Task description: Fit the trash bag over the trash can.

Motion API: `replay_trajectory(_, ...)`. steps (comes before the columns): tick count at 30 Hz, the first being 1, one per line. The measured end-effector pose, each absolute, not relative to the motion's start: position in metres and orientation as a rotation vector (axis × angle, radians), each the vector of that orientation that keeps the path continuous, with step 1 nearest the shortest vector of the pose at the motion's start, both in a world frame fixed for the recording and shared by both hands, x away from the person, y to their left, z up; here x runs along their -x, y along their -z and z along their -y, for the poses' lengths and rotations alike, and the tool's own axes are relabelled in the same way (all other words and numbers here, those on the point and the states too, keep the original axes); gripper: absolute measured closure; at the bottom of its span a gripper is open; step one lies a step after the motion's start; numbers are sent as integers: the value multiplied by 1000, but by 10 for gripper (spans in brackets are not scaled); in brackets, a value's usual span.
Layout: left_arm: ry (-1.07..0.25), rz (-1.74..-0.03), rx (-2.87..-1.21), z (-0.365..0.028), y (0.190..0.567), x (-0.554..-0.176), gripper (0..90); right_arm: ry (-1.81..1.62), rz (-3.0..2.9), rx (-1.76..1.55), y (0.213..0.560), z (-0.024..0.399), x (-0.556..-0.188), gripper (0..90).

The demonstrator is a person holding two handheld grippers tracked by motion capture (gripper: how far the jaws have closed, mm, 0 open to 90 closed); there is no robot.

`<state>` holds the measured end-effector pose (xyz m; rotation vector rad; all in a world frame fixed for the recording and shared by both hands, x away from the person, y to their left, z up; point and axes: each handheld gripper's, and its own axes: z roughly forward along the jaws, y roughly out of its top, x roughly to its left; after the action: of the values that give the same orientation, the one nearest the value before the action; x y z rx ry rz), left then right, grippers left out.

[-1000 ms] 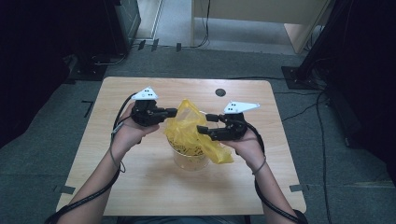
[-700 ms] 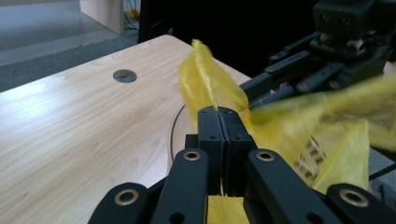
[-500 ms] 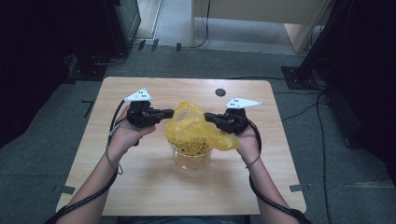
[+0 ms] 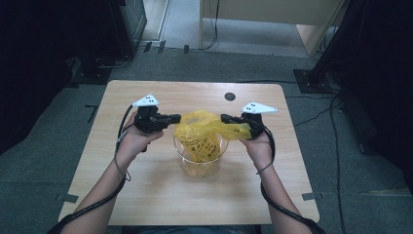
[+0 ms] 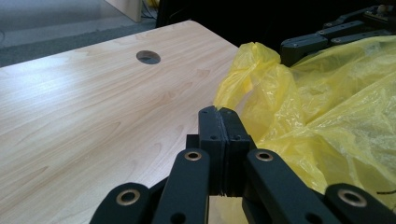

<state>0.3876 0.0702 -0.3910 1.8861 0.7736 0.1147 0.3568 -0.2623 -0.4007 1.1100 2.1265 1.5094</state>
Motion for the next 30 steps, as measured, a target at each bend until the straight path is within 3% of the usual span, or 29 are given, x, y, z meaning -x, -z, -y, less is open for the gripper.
replay_trajectory(18,-93,-819,-1894,-57,410,-399,865,-1426,-2097,-1111,413,259,-360,900)
replay_trajectory(22,-90,-811,-1895,-60,409,-398,853,-1483,-2068,-1115,408,269,-359,772)
replay_trajectory(30,-81,-821,-1892,-62,407,-399,808,-1702,-1991,-1131,399,281,-360,618)
